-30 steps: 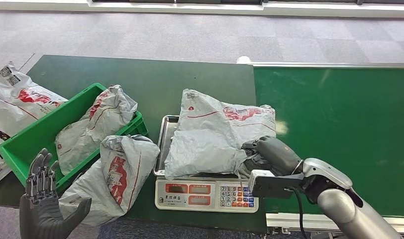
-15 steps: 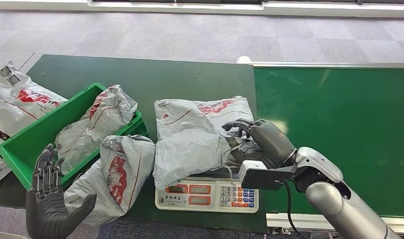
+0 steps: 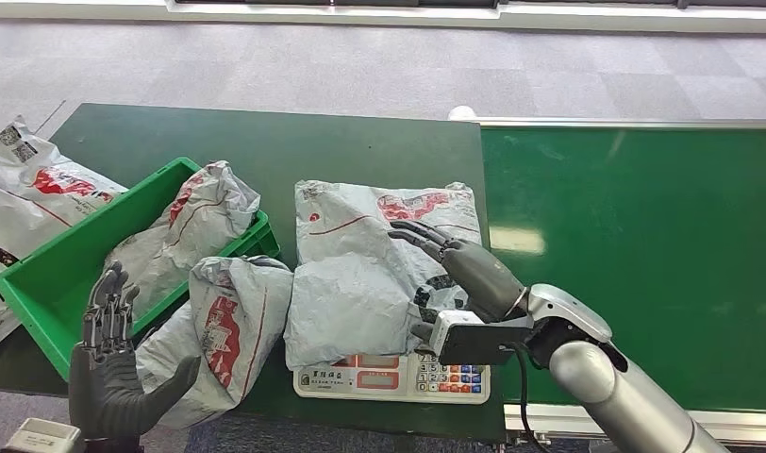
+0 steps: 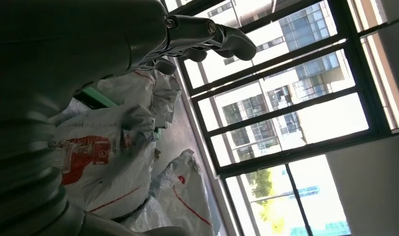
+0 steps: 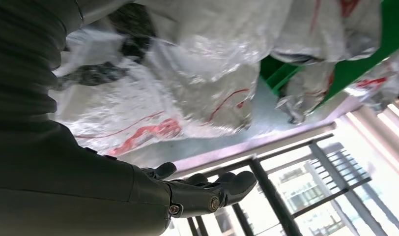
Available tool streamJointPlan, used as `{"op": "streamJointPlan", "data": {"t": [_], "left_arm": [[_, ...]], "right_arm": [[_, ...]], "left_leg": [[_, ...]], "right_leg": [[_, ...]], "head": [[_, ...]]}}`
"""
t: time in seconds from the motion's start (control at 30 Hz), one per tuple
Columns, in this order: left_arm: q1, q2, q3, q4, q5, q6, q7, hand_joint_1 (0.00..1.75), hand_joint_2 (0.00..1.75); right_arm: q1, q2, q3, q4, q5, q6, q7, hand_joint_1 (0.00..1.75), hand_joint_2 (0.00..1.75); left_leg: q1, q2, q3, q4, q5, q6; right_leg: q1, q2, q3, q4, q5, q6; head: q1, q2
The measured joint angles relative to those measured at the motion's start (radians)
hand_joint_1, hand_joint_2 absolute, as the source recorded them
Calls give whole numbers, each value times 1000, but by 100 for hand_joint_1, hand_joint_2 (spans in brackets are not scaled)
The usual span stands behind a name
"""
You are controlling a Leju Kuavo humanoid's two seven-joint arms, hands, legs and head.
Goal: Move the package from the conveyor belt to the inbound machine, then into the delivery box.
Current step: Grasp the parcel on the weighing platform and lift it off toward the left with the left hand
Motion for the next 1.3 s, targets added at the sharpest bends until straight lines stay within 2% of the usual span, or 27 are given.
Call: {"op": "streamJointPlan", "data": {"t": [0.13,0.27,0.4,0.47,0.53,0.67,0.73,0.9,1.17,1.2,1.3], "left_arm": [[-60,69,-107,12,-107,43,116,0,175],[-179,117,-233,71,-196,81,259,0,175],[-348,129,-365,202,-254,43,431,0,175],[-416,126,-426,274,-275,28,487,0,175],[-468,120,-473,336,-298,29,523,0,175],[-554,99,-554,453,-368,38,581,0,175],[-592,84,-591,513,-392,39,593,0,175],[-644,59,-637,603,-403,40,598,0,175],[-665,48,-650,647,-409,38,603,0,175],[-671,46,-654,655,-419,32,609,8,175],[-710,22,-689,716,-475,-15,638,139,175]], "right_arm": [[7,28,0,15,-266,110,-11,0,0],[82,61,-34,56,-432,117,-29,0,175],[209,101,-109,105,-536,12,-93,0,175],[261,129,-162,108,-554,-86,-157,0,175],[300,175,-223,90,-536,-232,-219,0,175],[358,282,-319,-12,-414,-644,-340,0,175],[379,323,-344,-76,-378,-775,-372,0,175],[412,374,-370,-167,-361,-824,-380,0,175],[429,395,-380,-204,-351,-861,-405,0,175],[432,403,-384,-214,-337,-885,-426,0,175],[444,461,-414,-291,-244,-942,-487,0,175]], "left_leg": [[0,-1,0,0,0,0],[0,-3,1,1,0,0],[0,-7,0,1,2,2],[0,-6,-1,1,2,2],[-1,-4,-1,1,2,2],[-1,-3,-2,1,2,2],[-1,-1,-2,1,2,2],[-1,4,-2,1,2,2],[-1,4,-2,1,2,2],[-1,3,-2,1,2,3],[-1,2,-3,1,3,3]], "right_leg": [[0,-1,0,0,0,0],[0,-3,1,0,0,0],[-3,-7,2,0,1,1],[-3,-6,1,0,2,2],[-3,-4,0,0,3,2],[-4,-3,-2,0,3,2],[-3,-1,-2,0,3,2],[-3,4,-4,0,4,1],[-3,5,-4,0,4,1],[-3,4,-4,0,4,2],[-4,2,-4,0,4,2]], "head": [[0,0],[0,0],[0,0],[0,0],[0,0],[0,0],[0,0],[0,0],[0,0],[0,0],[0,0]]}}
